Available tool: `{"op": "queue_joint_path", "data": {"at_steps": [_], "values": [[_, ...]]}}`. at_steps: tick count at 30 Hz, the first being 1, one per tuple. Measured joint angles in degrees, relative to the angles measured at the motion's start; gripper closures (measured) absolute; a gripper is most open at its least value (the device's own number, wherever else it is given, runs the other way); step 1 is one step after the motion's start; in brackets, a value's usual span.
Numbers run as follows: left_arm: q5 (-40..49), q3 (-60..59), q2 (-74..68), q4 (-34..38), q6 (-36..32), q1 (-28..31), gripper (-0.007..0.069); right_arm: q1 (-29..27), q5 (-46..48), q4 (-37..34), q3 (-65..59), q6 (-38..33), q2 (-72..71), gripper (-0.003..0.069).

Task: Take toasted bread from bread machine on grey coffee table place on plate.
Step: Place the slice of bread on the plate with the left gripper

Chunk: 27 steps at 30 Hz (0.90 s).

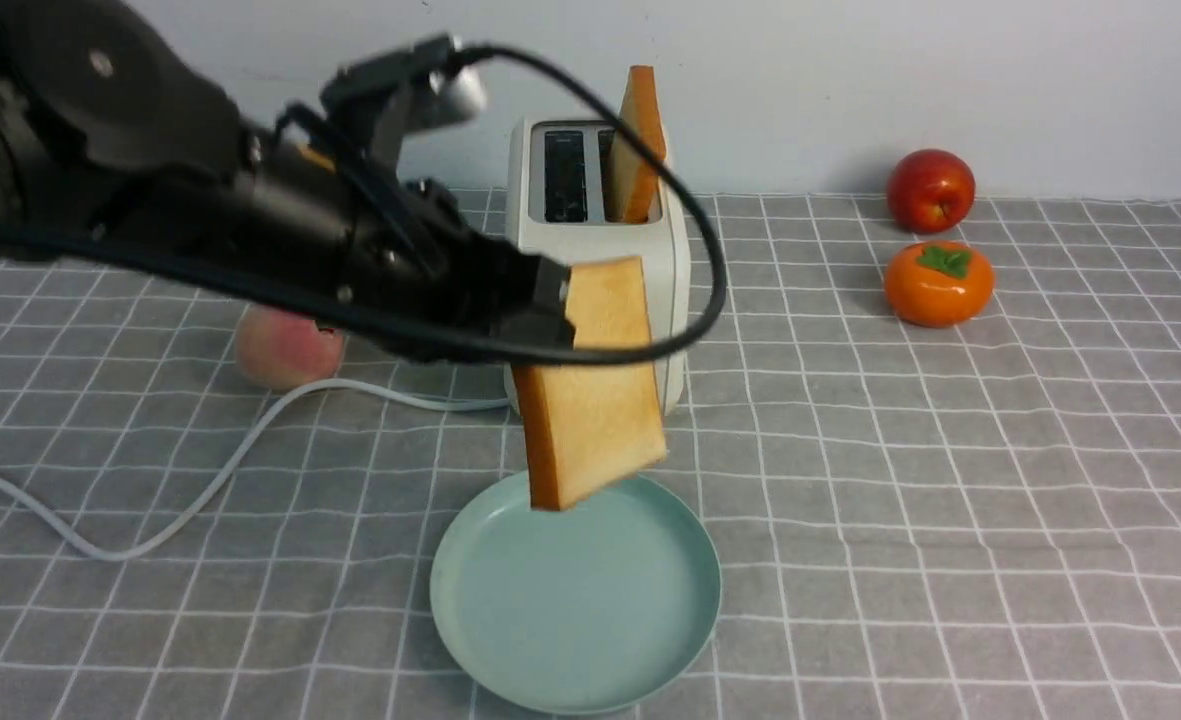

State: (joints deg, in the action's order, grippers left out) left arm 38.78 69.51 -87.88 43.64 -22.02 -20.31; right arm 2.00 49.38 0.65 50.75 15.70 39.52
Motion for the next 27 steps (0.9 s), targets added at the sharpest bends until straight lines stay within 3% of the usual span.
{"op": "queue_joint_path", "data": {"at_steps": [3,9,17,20,22,23,25,27], "values": [[-6.51,-7.27,-4.12,11.88,-9.68,0.0,0.0534,0.0,0.0,0.0,0.0,-2.0,0.0,0.0614],[-4.55,-8.87,-10.09,25.98,-20.82,0.0,0.0534,0.0,0.0,-1.16,0.0,-2.22,0.0,0.0607],[-4.97,-8.93,-13.81,25.22,-21.85,0.0,0.0528,0.0,0.0,-1.71,0.0,-2.24,0.0,0.0601],[-5.09,-8.93,-13.81,22.47,-21.85,0.0,0.0452,0.0,-0.06,-1.71,0.0,-2.24,0.0,0.0598],[-4.82,-8.93,-13.81,20.02,-21.85,0.0,0.0335,0.0,-0.17,-1.71,0.0,-2.29,0.0,0.0594],[-4.83,-8.93,-13.81,20.02,-21.85,0.0,0.0323,0.0,-0.17,-1.71,0.0,-2.29,0.0,0.0594],[-4.15,-8.93,-13.45,16.49,-21.47,0.08,0.0188,0.0,-0.18,-1.71,0.0,-2.29,0.0,0.0591],[-3.63,-8.93,-12.34,12.93,-18.25,0.64,0.0114,0.0,-0.39,-1.77,0.07,-2.88,0.0,0.0587]]}}
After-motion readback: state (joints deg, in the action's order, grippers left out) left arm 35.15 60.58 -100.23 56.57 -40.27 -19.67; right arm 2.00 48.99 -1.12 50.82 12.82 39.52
